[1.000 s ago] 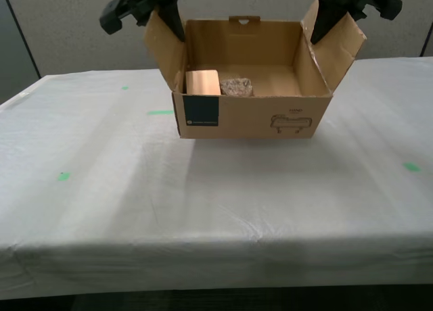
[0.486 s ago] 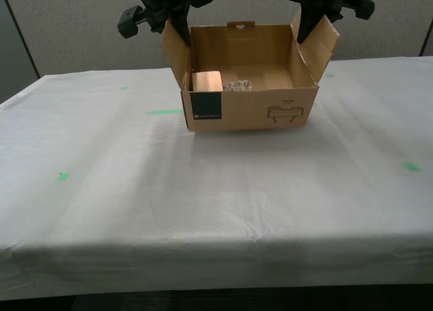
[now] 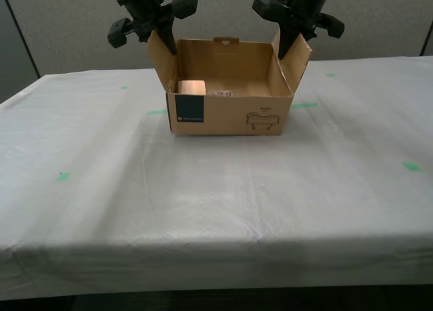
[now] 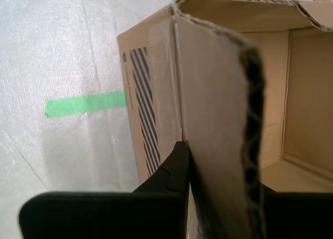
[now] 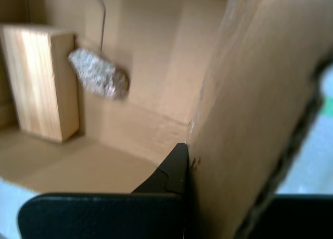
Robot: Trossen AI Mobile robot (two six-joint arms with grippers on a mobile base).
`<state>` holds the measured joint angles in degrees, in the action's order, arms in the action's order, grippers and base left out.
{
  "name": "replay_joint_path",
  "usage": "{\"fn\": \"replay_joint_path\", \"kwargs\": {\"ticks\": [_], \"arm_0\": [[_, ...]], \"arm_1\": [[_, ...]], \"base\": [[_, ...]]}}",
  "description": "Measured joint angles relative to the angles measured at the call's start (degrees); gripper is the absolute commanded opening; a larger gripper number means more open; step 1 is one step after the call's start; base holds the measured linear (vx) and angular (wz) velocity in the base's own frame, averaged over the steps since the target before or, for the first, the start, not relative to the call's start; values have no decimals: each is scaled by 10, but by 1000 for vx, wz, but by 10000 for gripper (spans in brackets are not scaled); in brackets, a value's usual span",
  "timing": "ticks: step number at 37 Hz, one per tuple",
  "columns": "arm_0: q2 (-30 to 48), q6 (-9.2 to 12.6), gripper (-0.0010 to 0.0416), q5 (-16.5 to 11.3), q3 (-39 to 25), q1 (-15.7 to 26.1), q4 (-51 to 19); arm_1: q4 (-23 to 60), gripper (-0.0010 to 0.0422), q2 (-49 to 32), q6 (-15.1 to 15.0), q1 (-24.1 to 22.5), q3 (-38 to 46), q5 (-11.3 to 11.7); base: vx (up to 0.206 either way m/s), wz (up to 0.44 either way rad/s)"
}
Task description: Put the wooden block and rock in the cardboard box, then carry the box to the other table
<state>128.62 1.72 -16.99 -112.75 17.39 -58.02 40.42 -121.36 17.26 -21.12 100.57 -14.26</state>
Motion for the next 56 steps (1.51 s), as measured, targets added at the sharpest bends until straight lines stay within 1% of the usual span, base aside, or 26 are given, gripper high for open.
{"fn": "replay_joint_path", "kwargs": {"ticks": [3, 4, 6, 9, 12, 18, 26, 39, 49, 53, 56], "arm_0": [[4, 0, -1, 39, -6, 0, -17], [2, 0, -1, 47, -5, 1, -17], [0, 0, -1, 53, -2, 0, -17], [-5, 1, -1, 56, 0, -3, -22], [-9, 6, -1, 60, 2, -5, -29], [-10, 7, -1, 62, 2, -9, -34], [-10, 7, -1, 66, 2, -10, -37], [-17, 5, 0, 68, 1, -10, -42], [-18, 5, 0, 69, -27, -10, -56], [-18, 5, 0, 70, -31, -10, -57], [-18, 7, 0, 77, -29, -10, -60]], "arm_1": [[-13, -1, -3, -2, -3, 2, -3], [-14, -1, -5, -3, -3, 0, -3], [-14, -1, -9, -3, -5, 0, -3], [-19, -1, -13, -3, -5, 2, -4], [-18, -1, -13, -3, -6, 1, -8], [-22, -1, -12, -2, -11, 2, -12], [-21, 0, -13, -2, -24, 1, -9], [-21, 0, -12, 0, -25, 1, -9], [-22, 1, -12, 0, -25, 2, -9], [-22, 16, -12, 0, -25, 1, -9], [-21, 36, -12, 0, -25, 1, -10]], "base": [[0, 0], [0, 0], [0, 0], [0, 0], [0, 0], [0, 0], [0, 0], [0, 0], [0, 0], [0, 0], [0, 0]]}}
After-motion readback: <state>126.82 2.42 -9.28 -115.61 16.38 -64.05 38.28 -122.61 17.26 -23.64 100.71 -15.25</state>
